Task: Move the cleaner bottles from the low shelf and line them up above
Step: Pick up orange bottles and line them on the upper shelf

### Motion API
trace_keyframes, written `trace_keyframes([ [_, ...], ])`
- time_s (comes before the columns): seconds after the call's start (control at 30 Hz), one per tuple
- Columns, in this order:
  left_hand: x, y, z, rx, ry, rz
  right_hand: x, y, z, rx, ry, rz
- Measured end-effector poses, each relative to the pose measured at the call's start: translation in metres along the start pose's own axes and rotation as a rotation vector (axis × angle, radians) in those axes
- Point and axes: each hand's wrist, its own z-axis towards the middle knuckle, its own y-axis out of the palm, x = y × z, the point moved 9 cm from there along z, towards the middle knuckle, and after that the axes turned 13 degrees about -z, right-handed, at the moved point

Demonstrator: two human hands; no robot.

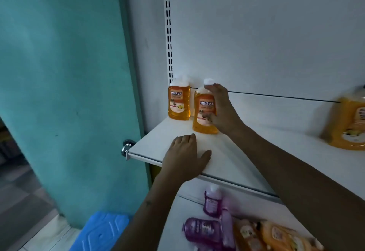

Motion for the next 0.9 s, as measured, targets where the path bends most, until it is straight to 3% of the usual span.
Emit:
trace_keyframes([
  [0.33,0.003,-0.003,0.0,0.002,0.069,-0.016,0.022,0.015,0.03,0.067,0.004,-0.387],
  [0.5,0.001,-0.002,0.002,0.006,0.101,-0.056,0.022,0.021,0.032,-0.083,0.006,-0.457],
  [0.6,-0.001,-0.006,0.008,0.021,0.085,-0.274,0.027,-0.014,0.014,-0.132,0.037,-0.332],
  [0.7,0.011,-0.019,0.008,0.129,0.06,-0.723,0.022,-0.064,-0.032,-0.215,0.028,-0.203],
  [0.8,0.07,-0.018,-0.009,0.122,0.192,-0.907,0.014,-0.121,-0.091,-0.242,0.056,-0.164],
  [0.9,0.148,0.002,-0.04,0.049,0.361,-0.983,0.026,-0.186,-0.156,-0.218,0.239,-0.024],
])
